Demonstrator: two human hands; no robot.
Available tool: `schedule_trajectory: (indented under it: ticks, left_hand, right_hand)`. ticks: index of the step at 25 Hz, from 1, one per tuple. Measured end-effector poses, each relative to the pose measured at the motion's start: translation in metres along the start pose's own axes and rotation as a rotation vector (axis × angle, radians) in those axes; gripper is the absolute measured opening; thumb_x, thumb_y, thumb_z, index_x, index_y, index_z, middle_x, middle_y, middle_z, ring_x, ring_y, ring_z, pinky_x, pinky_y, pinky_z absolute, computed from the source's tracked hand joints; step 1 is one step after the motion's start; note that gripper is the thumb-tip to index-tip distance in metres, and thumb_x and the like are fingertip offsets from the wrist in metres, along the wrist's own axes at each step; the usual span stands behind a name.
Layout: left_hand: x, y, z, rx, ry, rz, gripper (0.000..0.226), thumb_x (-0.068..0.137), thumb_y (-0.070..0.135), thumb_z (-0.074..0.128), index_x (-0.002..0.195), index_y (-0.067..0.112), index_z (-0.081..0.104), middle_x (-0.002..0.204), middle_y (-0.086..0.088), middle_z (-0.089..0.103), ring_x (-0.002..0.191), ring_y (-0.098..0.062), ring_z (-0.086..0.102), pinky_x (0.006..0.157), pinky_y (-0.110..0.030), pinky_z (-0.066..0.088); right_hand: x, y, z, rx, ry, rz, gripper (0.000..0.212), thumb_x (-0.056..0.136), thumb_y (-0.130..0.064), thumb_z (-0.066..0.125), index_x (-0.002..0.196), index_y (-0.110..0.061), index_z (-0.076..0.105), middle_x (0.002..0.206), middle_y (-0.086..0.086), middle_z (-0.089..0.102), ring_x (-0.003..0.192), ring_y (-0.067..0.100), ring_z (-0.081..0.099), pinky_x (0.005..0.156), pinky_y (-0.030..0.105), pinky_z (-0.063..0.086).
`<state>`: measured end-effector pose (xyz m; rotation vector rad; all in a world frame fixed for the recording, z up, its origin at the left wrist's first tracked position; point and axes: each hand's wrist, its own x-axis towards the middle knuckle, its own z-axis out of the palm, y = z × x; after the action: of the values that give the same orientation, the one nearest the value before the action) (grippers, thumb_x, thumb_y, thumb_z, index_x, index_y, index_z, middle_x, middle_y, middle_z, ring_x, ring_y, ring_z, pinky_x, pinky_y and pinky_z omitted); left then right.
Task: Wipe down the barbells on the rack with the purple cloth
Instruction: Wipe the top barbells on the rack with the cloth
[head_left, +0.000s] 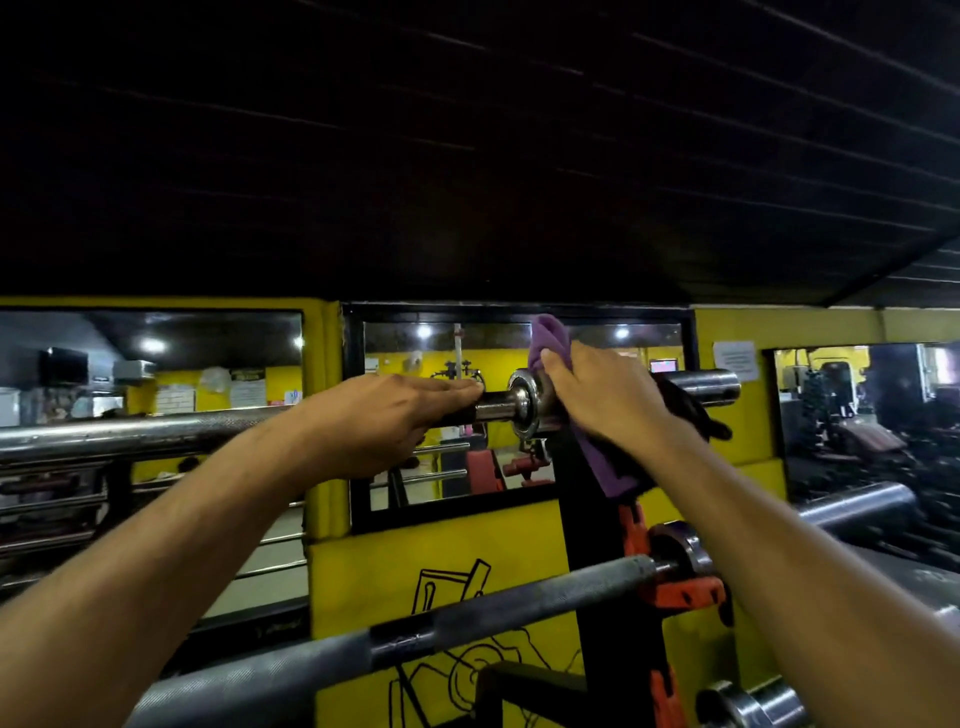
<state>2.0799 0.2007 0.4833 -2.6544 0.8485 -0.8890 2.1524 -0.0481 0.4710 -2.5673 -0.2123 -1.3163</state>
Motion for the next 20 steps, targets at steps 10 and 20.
schedule_trajectory:
  ticks: [10,20]
  left_hand:
    - [0.002,-0.005,0.008,0.002,0.068,0.021,0.062,0.106,0.015,0.033,0.155,0.044,0.008,0.159,0.027,0.012,0.141,-0.006,0.034,0.11,-0.028,0.033]
    - [0.002,-0.004,0.012,-0.007,0.185,0.029,0.049,0.107,0.03,0.033,0.154,0.041,0.021,0.157,0.022,0.029,0.137,-0.006,0.042,0.106,-0.025,0.038]
  right_hand:
    - [-0.011,-0.018,0.005,0.235,0.036,0.123,0.048,0.106,-0.05,0.027,0.112,-0.013,0.058,0.102,0.002,0.055,0.114,0.028,0.051,0.106,0.05,0.037]
    - [0.002,-0.025,-0.002,0.106,-0.048,0.141,0.038,0.109,-0.036,0.029,0.119,-0.011,0.056,0.112,0.007,0.062,0.113,0.028,0.057,0.106,0.044,0.038]
